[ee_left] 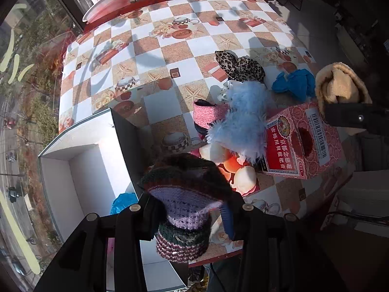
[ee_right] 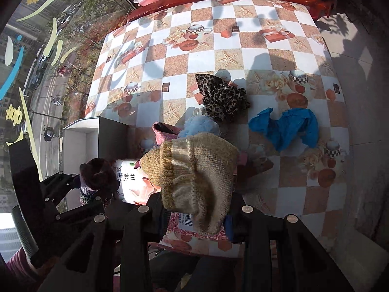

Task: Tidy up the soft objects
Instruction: 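Carry the knit hats and beige hat over the white box with both grippers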

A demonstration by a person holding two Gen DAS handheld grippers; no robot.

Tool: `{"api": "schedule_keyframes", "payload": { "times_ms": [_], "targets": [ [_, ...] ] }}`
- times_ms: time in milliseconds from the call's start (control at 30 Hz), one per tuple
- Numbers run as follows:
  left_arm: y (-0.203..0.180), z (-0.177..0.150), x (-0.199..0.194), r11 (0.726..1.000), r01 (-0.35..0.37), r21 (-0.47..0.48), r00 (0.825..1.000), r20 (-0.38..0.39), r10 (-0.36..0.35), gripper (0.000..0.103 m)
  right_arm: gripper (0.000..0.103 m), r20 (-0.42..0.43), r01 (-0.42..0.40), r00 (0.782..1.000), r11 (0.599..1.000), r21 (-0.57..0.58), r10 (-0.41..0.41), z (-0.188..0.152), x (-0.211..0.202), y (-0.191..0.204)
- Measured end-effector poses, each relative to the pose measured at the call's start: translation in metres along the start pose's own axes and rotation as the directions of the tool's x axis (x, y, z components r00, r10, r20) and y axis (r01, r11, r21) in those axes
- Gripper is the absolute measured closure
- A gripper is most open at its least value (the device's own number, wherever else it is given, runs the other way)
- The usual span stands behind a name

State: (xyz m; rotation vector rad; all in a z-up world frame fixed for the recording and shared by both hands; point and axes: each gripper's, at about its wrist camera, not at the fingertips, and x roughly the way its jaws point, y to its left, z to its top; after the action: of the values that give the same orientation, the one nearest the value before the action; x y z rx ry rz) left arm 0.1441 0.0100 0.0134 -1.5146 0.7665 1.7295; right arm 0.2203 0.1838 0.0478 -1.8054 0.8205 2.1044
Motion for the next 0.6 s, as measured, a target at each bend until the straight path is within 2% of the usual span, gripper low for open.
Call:
{"api": "schedule_keyframes", "payload": {
  "times_ms": [233,400,600],
  "targets": [
    [0.017,-0.037,-0.011,1.000,-0.006,-0.018,1.000,0.002,0.006,0.059,0.067,-0.036,-0.024,0.999,0.999,-0.035,0.023,-0.026,0.009,0.043],
    [0.043,-0.059,-0.019,0.995,-0.023,-0.097,1.000,0.012,0.024,0.059,0.067,-0.067,-0.047,0.997,0.995,-0.093,0.041,-0.033,0.020,0.080],
    [0.076,-0.080,-0.025,0.977,-0.038,-0.209,0.999,0.027,0.044,0.059,0.067,-0.099,-0.064,0.994,0.980,-0.190,0.046,-0.039,0.030,0.126]
  ]
}}
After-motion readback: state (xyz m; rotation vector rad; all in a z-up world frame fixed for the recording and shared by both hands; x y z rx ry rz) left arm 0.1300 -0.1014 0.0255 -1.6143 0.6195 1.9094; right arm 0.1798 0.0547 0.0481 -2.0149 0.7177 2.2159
